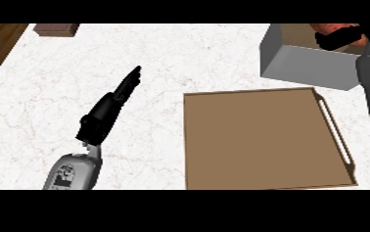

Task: Pick the sweet potato from the tray and place it in the cardboard box

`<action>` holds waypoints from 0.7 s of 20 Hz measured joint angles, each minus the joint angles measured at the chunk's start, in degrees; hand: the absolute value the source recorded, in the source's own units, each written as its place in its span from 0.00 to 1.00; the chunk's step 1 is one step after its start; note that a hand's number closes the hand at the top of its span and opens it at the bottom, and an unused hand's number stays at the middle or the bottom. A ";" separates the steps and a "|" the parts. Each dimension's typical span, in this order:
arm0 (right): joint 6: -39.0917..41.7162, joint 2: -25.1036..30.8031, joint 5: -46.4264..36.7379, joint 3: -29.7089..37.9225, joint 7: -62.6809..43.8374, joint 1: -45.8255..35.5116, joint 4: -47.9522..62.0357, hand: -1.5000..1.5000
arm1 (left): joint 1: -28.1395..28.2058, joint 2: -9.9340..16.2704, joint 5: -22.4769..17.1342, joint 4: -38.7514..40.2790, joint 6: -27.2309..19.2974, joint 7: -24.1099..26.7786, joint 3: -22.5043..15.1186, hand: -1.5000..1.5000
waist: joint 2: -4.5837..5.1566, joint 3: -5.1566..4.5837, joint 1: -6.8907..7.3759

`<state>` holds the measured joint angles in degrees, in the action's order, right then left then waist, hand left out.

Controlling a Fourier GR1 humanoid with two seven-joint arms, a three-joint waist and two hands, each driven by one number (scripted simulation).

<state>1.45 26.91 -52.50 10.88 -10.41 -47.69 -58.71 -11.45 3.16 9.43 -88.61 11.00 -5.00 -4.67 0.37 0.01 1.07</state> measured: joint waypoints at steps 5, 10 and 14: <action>-1.32 -1.74 3.46 4.20 0.46 -2.68 10.47 0.00 | -0.86 0.92 -0.79 0.68 0.93 0.14 1.17 0.50 | 0.05 -0.03 0.28; -4.05 -1.23 6.72 7.82 6.39 -4.54 19.48 0.00 | -0.29 0.41 -0.23 0.67 0.61 0.38 0.63 0.50 | -0.26 -0.26 0.29; -7.46 -1.64 12.34 13.11 12.34 -4.92 21.75 0.00 | -1.15 0.98 -0.59 1.64 1.14 0.92 1.37 0.50 | 0.01 -0.07 0.18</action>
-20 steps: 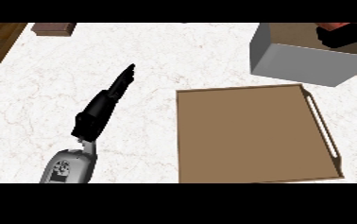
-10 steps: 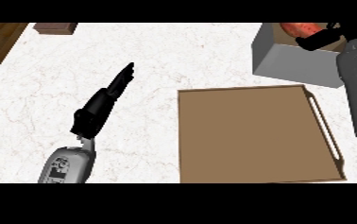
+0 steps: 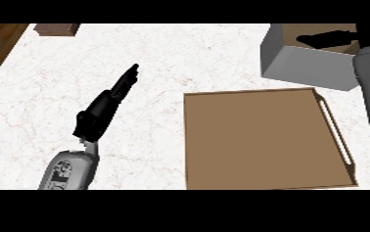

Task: Pick the sweet potato from the tray and place it in the cardboard box

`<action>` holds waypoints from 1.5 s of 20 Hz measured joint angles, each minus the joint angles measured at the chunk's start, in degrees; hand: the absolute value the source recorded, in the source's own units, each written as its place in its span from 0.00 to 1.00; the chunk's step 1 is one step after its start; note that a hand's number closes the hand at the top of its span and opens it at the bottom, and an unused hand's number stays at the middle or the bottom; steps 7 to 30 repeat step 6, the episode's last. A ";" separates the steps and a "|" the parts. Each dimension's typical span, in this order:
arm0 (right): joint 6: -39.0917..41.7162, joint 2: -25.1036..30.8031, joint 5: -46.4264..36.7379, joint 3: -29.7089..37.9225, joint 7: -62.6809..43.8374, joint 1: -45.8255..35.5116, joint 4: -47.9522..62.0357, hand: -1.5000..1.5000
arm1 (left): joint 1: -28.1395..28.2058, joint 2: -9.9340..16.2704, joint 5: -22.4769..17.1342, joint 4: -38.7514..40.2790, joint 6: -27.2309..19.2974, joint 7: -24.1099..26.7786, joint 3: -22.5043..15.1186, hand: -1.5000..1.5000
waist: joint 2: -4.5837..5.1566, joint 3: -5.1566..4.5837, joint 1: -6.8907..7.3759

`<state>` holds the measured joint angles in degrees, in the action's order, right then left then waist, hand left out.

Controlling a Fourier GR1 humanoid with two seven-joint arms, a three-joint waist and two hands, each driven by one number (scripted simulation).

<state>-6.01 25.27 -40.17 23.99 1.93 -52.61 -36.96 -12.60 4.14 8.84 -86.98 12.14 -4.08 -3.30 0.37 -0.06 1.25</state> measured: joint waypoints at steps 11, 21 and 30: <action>-1.28 0.72 11.33 9.97 6.94 -0.04 0.04 0.00 | 0.68 -0.74 0.68 -0.43 -0.74 -0.21 -0.68 0.50 | -0.06 0.15 -0.47; -1.28 0.72 11.33 9.97 6.94 -0.04 0.04 0.00 | 0.68 -0.74 0.68 -0.43 -0.74 -0.21 -0.68 0.50 | -0.06 0.15 -0.47; -1.28 0.72 11.33 9.97 6.94 -0.04 0.04 0.00 | 0.68 -0.74 0.68 -0.43 -0.74 -0.21 -0.68 0.50 | -0.06 0.15 -0.47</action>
